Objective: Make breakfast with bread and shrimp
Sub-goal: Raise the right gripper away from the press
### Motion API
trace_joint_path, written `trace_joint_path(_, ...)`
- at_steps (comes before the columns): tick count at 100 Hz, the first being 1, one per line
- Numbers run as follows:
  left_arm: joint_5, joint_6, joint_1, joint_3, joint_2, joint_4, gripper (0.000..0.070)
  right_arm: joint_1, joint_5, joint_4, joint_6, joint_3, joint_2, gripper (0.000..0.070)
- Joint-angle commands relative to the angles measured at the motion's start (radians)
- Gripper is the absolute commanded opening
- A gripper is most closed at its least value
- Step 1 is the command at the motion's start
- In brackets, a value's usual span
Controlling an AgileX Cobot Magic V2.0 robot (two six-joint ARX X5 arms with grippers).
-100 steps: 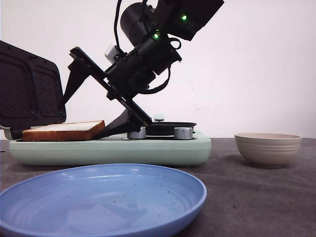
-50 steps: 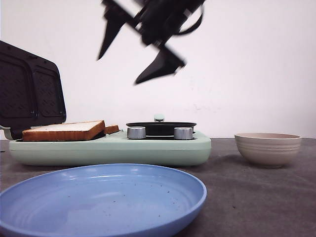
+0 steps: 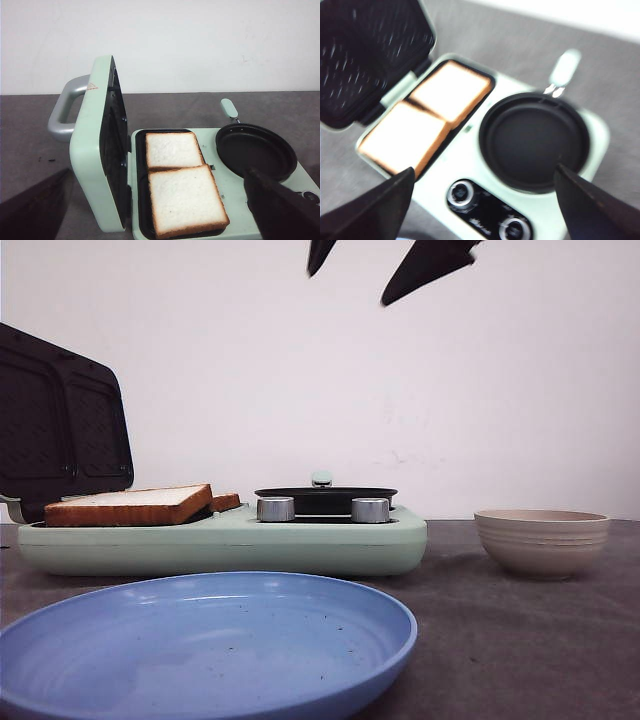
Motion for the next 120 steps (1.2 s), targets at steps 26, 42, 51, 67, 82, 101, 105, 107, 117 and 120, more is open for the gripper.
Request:
trace_joint_path(26, 0.002, -0.003, 0.001, 0.011, 0.006, 0.008, 0.0638, 0.006, 0.068, 0.209, -0.026, -0.398, -0.311, 0.0531)
trace_joint_path(42, 0.002, -0.002, 0.001, 0.010, 0.010, 0.007, 0.0638, 0.006, 0.114, 0.214, -0.018, -0.582, -0.498, 0.0531)
trace_joint_path(51, 0.001, -0.003, 0.001, 0.010, 0.014, 0.005, 0.0638, 0.006, 0.130, 0.210, 0.017, -0.671, -0.605, 0.0531)
trace_joint_path(67, 0.001, -0.003, 0.000, 0.010, 0.019, -0.003, 0.0637, 0.006, 0.160, 0.162, 0.080, -0.795, -0.770, 0.0531)
trace_joint_path(82, 0.000, -0.003, 0.000, 0.011, 0.017, -0.013, 0.0637, 0.006, 0.173, 0.080, 0.115, -0.861, -0.871, 0.0531)
trace_joint_path(101, -0.001, -0.003, 0.000, 0.011, 0.017, -0.012, 0.0637, 0.006, 0.187, 0.031, 0.124, -0.875, -0.927, 0.0531)
trace_joint_path(105, 0.000, -0.003, 0.000, 0.011, 0.017, -0.013, 0.0637, 0.006, 0.187, 0.030, 0.125, -0.875, -0.926, 0.0532)
trace_joint_path(107, -0.001, -0.003, 0.000, 0.011, 0.017, -0.014, 0.0637, 0.006, 0.187, 0.030, 0.125, -0.875, -0.926, 0.0531)
trace_joint_path(117, -0.002, -0.034, 0.000, 0.011, 0.017, -0.021, 0.0635, 0.006, 0.187, 0.031, 0.125, -0.875, -0.924, 0.0531)
trace_joint_path(120, -0.001, -0.059, 0.000, 0.011, 0.017, -0.020, 0.0636, 0.006, 0.187, 0.031, 0.125, -0.875, -0.924, 0.0531)
